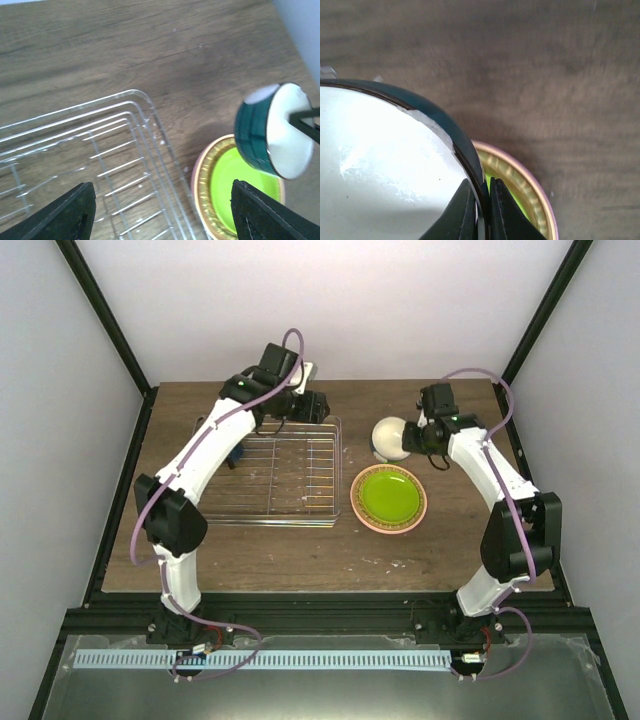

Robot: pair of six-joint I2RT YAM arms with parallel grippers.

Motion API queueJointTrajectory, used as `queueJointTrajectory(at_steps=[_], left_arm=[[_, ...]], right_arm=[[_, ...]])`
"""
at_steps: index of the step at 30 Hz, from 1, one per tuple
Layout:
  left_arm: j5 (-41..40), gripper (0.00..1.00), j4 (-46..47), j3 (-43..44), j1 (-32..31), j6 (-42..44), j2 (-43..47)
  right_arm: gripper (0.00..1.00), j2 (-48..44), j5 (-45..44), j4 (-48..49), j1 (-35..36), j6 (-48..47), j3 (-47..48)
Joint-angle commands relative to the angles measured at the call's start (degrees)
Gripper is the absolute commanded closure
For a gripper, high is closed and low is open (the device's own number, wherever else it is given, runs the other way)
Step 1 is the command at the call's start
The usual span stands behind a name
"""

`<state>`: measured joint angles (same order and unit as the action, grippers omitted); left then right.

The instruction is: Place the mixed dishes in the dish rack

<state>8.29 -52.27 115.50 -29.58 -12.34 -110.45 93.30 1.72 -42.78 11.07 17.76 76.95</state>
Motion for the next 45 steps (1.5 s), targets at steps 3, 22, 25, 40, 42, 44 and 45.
queueJointTrajectory(at_steps=[3, 22, 25, 40, 42, 44, 45], left_arm=[[14.99, 0.25, 0.56, 2.08, 3.38, -7.34, -1.89], [35.68, 0.20, 26.11, -13.61, 6.20, -15.58, 2.44], [36.75, 0.19, 28.00, -14.25, 6.20, -15.82, 2.63], [33.67, 0.18, 25.88, -12.08, 6.31, -13.38, 0.06], [32.75, 0.18, 25.20, -11.88, 6.38, -12.59, 0.06], [32.49, 0.18, 25.15, -12.01, 6.53, -12.36, 0.06], [32.37, 0.18, 25.32, -12.05, 6.55, -12.28, 0.06]], right_arm=[[0.99, -0.88, -0.42, 13.42, 0.35, -4.59, 4.53], [0.99, 3.89, 17.98, 36.87, 2.70, -4.19, 6.41], [0.99, 5.34, 19.53, 36.81, 3.18, -3.76, 7.53], [0.99, 7.69, 22.85, 35.36, 6.68, -3.67, 12.01], [0.99, 7.61, 22.80, 34.62, 6.68, -4.01, 12.19], [0.99, 7.69, 23.02, 33.82, 6.66, -4.36, 12.26], [0.99, 7.77, 23.32, 33.53, 6.68, -4.52, 12.31]])
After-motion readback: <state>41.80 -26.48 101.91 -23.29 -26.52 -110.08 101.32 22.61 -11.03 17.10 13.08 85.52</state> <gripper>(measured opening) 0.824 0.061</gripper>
